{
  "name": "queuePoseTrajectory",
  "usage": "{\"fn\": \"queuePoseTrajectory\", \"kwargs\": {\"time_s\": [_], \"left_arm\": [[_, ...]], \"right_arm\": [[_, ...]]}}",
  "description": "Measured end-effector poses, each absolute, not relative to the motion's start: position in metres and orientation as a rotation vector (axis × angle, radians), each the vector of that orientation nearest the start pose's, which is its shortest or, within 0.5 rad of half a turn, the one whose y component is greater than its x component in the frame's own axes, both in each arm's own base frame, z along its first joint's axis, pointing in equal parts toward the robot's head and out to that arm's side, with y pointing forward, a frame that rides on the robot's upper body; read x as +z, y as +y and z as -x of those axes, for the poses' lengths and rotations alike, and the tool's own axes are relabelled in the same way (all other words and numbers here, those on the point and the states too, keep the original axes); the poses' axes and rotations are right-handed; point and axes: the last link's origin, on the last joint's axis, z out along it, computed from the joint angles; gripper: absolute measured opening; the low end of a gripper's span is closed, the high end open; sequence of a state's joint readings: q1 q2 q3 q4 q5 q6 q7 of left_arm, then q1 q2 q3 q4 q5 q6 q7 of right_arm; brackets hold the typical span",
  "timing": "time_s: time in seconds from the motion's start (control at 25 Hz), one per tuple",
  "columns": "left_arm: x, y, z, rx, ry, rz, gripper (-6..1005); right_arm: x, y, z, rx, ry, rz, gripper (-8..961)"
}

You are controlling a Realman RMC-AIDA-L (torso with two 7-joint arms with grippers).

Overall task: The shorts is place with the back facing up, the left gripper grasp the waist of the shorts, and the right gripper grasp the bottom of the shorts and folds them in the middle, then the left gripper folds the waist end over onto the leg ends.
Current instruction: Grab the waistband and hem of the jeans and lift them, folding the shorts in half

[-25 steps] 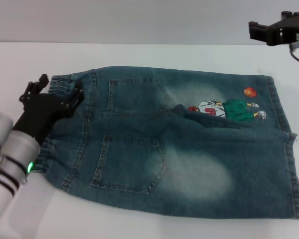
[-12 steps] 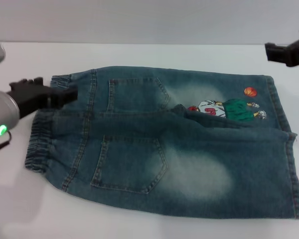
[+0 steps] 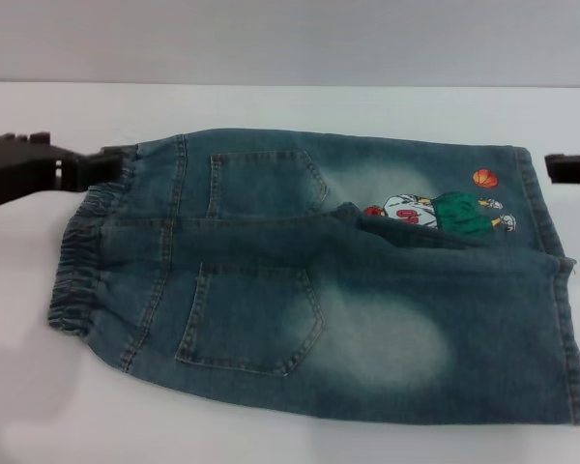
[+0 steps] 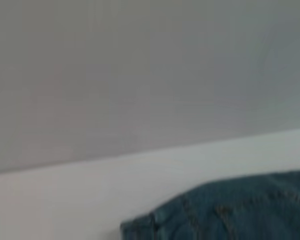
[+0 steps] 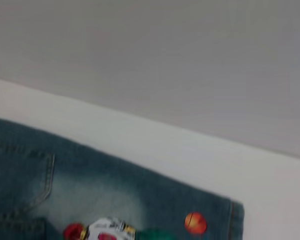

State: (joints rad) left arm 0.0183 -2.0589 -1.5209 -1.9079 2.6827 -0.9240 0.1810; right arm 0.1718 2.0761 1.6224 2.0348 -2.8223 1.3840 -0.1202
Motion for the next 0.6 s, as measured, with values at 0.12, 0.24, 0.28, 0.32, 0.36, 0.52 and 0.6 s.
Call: {"fn": "queuePoseTrajectory", "kwargs": {"time_s": [0.12,0.24,0.28,0.32,0.36,0.52,0.6], "left_arm": [[0.062,0.305,0.202,-0.106,-0.997,1.962,833],[0.059,0.298,0.211,0.045,-1.070,1.952,833],[0.058,0.296,0.211,0.065,-1.082,1.958,833],[0.058,0.296,0.211,0.072,-1.087,1.961,833],[0.058,0.295,0.211,0.076,-1.090,1.964,833],[0.058,0.289,0.211,0.118,-1.111,1.975,833],[0.059,0.286,0.215,0.151,-1.126,1.974,833]], "right_arm": [[0.085,0.305,-0.177,-0.117,1.016,1.988,726],[0.085,0.303,-0.182,-0.129,1.039,1.982,726],[0.084,0.302,-0.182,-0.129,1.047,1.982,726],[0.083,0.301,-0.182,-0.127,1.057,1.985,726],[0.081,0.299,-0.182,-0.123,1.071,1.992,725],[0.070,0.289,-0.185,-0.078,1.155,2.017,725],[0.064,0.284,-0.187,-0.044,1.201,2.021,725]]}}
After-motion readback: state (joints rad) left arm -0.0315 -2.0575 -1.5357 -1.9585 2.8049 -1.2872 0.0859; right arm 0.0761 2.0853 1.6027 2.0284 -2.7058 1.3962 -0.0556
